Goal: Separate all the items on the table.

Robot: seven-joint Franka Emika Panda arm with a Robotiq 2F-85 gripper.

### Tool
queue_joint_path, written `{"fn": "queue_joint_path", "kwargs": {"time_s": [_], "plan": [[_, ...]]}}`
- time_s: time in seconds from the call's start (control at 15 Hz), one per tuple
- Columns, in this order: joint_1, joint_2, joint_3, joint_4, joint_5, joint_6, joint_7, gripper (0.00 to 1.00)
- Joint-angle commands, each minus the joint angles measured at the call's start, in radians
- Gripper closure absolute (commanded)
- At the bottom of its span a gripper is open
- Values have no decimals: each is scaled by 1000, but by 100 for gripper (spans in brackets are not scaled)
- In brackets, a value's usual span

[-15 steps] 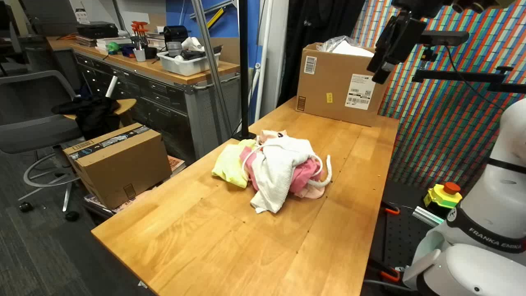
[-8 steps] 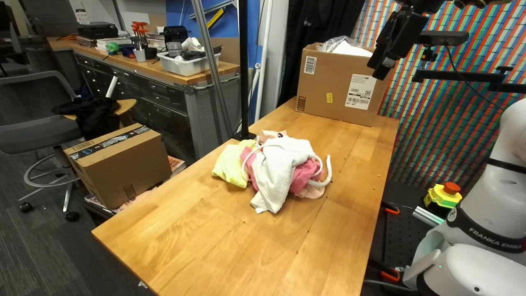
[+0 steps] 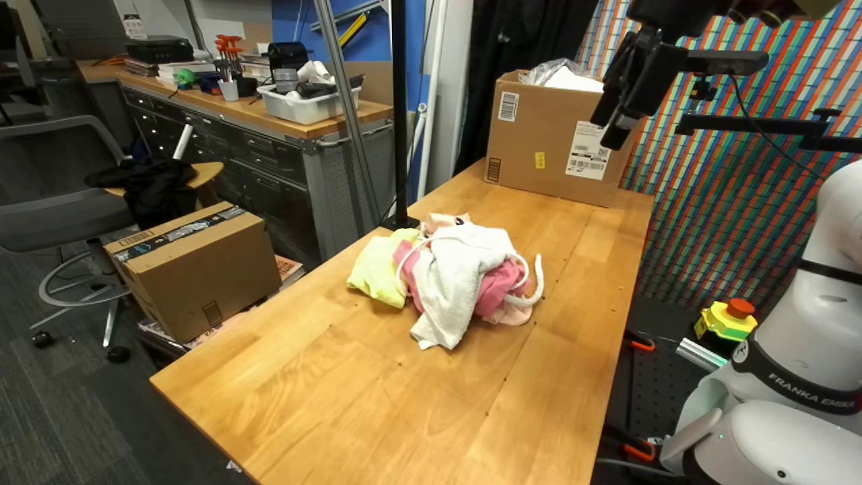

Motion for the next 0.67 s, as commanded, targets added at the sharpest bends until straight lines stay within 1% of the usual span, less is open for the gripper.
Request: {"fn": "queue_joint_path", "kwargs": {"time_s": [0.0, 0.27, 0.6], "plan": [[37, 83, 41, 37, 0, 62, 23, 0], [55, 163, 73, 40, -10, 149, 32, 0], [35, 281, 92, 67, -28, 265, 71, 0]]}}
